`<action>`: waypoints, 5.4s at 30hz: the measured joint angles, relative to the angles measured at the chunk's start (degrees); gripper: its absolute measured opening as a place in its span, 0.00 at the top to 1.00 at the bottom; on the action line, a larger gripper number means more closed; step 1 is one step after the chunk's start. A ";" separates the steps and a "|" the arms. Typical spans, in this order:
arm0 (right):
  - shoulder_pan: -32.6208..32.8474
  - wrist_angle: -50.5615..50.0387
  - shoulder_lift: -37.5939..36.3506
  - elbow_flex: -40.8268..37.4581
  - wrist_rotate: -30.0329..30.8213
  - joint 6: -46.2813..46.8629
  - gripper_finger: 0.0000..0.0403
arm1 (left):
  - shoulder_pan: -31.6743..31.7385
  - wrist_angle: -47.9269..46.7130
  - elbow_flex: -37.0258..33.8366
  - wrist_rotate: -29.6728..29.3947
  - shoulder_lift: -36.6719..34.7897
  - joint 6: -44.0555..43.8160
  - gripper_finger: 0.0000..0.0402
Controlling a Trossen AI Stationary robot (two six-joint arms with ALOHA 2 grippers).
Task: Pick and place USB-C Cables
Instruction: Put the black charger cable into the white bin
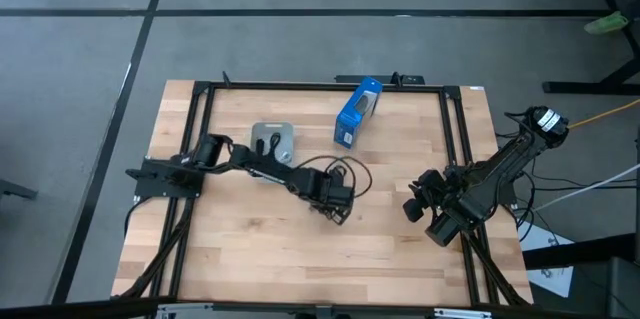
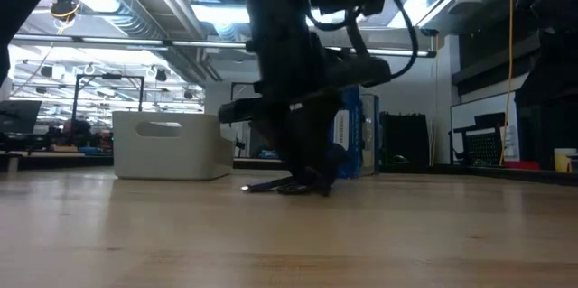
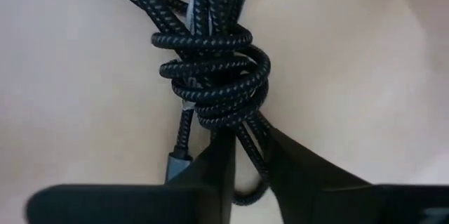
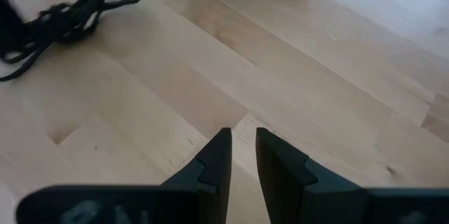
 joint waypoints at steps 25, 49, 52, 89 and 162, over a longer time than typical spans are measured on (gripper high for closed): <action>0.00 0.80 0.00 -0.02 0.00 0.02 0.83 | -10.56 -43.73 22.96 -27.01 -13.43 5.09 1.00; 0.02 1.55 0.07 -0.04 -0.10 -1.24 0.83 | 18.05 -44.98 -5.27 -14.00 -21.27 -16.47 0.99; 0.02 1.57 0.07 -0.04 0.00 -2.84 0.83 | 18.17 -40.68 -9.63 -12.58 -21.27 -16.58 0.97; 0.01 4.36 0.09 -0.04 0.01 -4.31 0.83 | 12.36 -34.86 3.96 -32.74 -21.29 2.79 0.89; 0.01 5.42 0.11 -0.04 -0.44 -5.97 0.83 | 2.26 -23.96 -8.89 -22.49 -21.29 -2.36 0.65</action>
